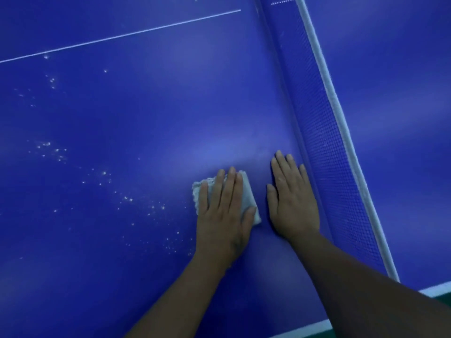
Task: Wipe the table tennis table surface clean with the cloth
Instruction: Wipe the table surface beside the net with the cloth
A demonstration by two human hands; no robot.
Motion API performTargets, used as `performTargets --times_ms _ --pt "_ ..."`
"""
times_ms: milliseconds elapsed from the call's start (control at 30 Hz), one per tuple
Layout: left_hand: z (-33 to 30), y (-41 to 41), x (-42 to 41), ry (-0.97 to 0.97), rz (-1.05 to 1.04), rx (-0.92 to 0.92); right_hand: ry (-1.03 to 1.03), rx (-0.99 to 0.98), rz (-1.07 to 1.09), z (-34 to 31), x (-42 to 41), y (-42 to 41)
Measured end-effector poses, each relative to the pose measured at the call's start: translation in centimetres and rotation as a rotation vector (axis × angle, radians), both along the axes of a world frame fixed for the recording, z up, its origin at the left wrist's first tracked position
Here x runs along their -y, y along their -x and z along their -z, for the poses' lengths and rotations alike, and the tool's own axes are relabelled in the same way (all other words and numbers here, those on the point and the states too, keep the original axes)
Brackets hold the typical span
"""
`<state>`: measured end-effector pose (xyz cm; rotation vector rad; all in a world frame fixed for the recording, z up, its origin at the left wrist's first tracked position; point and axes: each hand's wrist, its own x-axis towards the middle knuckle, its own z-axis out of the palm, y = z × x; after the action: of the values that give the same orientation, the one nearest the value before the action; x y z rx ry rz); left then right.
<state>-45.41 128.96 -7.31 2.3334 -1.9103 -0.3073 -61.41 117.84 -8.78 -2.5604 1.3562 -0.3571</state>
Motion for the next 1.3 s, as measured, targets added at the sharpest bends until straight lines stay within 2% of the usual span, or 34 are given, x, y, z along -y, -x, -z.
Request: performTargets --times_ms 200,300,433,567,733,867,1067,1167,1300 --pt "0.5 -2.7 7.3 0.033 -0.046 0.03 0.005 0.016 0.016 0.0 -0.1 -0.2" --pt "0.2 -0.8 5.5 0.039 -0.037 -0.024 -0.006 0.017 0.013 0.2 0.1 -0.1" --pt "0.1 0.5 2.1 0.023 0.077 -0.046 -0.007 0.013 0.022 0.2 0.1 0.0" --pt "1.0 -4.4 8.7 0.07 0.085 0.011 -0.015 0.026 0.02 -0.1 0.3 0.0" --pt "1.7 -16.0 16.3 0.089 -0.172 0.094 -0.044 0.029 0.026 -0.2 0.1 0.1" --pt "0.5 -17.8 11.7 0.047 -0.387 0.052 -0.049 0.017 0.024 -0.1 0.1 0.2" --pt "-1.1 -8.3 -2.4 -0.061 -0.529 0.03 -0.055 0.018 0.028 -0.3 0.1 0.1" --pt "-0.6 -7.6 -2.5 -0.071 -0.512 0.038 -0.058 0.013 0.031 -0.3 0.1 0.1" --pt "0.2 -11.3 2.3 -0.043 -0.504 0.057 -0.052 0.005 0.029 -0.2 0.2 0.0"
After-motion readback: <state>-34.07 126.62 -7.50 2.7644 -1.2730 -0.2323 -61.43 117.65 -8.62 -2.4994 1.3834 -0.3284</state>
